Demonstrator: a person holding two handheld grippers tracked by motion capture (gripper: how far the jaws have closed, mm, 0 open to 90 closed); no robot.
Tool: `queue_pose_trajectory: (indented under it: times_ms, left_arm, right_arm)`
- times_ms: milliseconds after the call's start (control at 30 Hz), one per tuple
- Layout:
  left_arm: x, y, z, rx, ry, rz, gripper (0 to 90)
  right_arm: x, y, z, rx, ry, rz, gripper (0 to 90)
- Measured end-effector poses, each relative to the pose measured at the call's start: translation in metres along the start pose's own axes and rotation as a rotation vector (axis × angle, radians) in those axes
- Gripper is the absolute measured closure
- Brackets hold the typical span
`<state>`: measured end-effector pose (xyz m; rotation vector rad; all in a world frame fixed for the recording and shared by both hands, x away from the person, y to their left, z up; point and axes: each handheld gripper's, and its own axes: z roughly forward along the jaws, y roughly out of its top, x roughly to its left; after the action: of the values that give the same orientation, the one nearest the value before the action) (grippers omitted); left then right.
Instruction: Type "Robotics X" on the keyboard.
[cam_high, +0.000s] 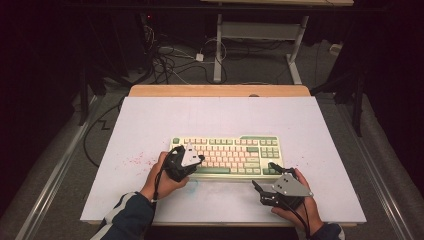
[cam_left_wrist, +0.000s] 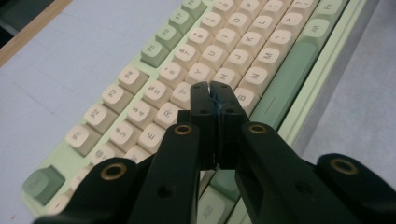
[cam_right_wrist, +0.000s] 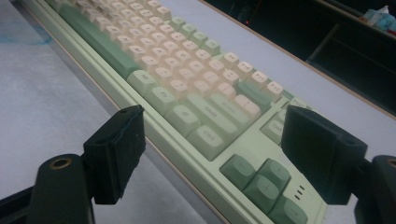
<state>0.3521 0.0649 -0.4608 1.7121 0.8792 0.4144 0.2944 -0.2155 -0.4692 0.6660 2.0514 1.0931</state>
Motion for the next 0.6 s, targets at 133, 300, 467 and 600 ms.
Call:
queue_pose_trajectory:
  times_ms: [133, 300, 467, 600]
  left_arm:
    - [-0.008, -0.002, 0.01, 0.016, -0.022, 0.003, 86.1]
    - [-0.016, -0.005, 0.019, 0.041, -0.039, 0.023, 86.1]
    - [-0.014, -0.007, 0.022, 0.054, -0.033, 0.017, 86.2]
    - [-0.013, -0.007, 0.023, 0.055, -0.03, 0.015, 86.1]
  right_arm:
    - [0.002, 0.0, 0.001, 0.007, 0.006, -0.011, 22.5]
    - [0.002, -0.001, 0.002, 0.018, 0.005, -0.012, 22.6]
    - [0.003, -0.001, 0.003, 0.027, 0.012, -0.018, 22.6]
    - [0.005, -0.001, 0.004, 0.033, 0.013, -0.028, 22.7]
